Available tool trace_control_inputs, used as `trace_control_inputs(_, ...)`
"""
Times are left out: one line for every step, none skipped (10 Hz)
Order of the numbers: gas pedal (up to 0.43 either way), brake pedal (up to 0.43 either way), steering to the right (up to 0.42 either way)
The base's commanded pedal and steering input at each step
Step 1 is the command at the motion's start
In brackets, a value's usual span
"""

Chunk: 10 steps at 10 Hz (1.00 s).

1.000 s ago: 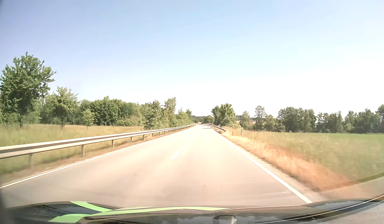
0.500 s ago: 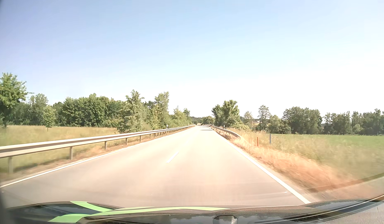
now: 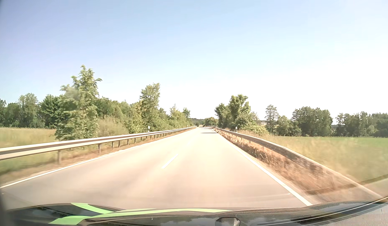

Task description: Follow the waypoints while adhering to traffic rules and regulations

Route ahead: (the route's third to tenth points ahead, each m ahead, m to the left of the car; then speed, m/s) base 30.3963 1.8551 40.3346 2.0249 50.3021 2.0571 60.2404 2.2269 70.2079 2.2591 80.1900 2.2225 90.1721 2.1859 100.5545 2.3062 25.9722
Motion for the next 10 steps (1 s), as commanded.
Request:
trace_control_inputs(0.189, 0.0, -0.001)
trace_control_inputs(0.177, 0.0, -0.001)
trace_control_inputs(0.177, 0.0, -0.001)
trace_control_inputs(0.177, 0.0, -0.001)
trace_control_inputs(0.177, 0.0, -0.001)
trace_control_inputs(0.177, 0.0, -0.001)
trace_control_inputs(0.197, 0.0, -0.001)
trace_control_inputs(0.209, 0.0, -0.001)
trace_control_inputs(0.209, 0.0, -0.001)
trace_control_inputs(0.209, 0.0, -0.001)
